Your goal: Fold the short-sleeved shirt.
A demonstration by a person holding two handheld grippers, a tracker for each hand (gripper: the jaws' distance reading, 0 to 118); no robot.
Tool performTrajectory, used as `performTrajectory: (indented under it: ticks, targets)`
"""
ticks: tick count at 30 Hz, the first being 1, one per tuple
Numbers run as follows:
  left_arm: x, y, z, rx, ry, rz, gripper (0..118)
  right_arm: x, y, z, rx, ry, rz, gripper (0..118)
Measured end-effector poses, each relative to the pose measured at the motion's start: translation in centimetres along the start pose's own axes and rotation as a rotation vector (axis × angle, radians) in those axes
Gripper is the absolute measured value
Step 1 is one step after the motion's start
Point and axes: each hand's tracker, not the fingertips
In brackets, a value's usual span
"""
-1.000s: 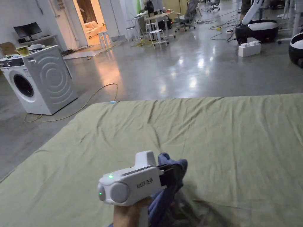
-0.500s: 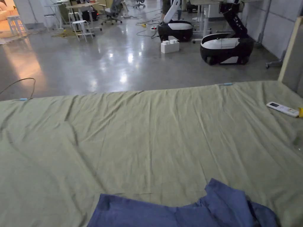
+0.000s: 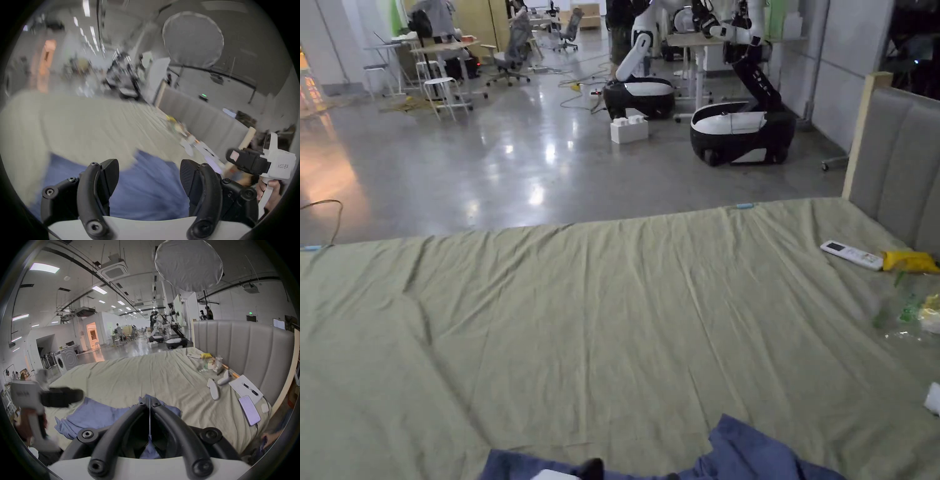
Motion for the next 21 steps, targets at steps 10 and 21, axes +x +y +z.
performTrajectory:
  ticks: [10, 21]
  targets:
    - [-2.7, 3.6, 14.3, 0.215, 0.573, -0.321, 29, -2.7, 2.9, 0.3, 0.139, 0.074, 0.044, 2]
    - [-2.2, 2.4, 16.4, 0.208, 0.450, -0.183, 0, -4.1, 4.2, 1.9, 0.213, 0.070, 0.120, 2]
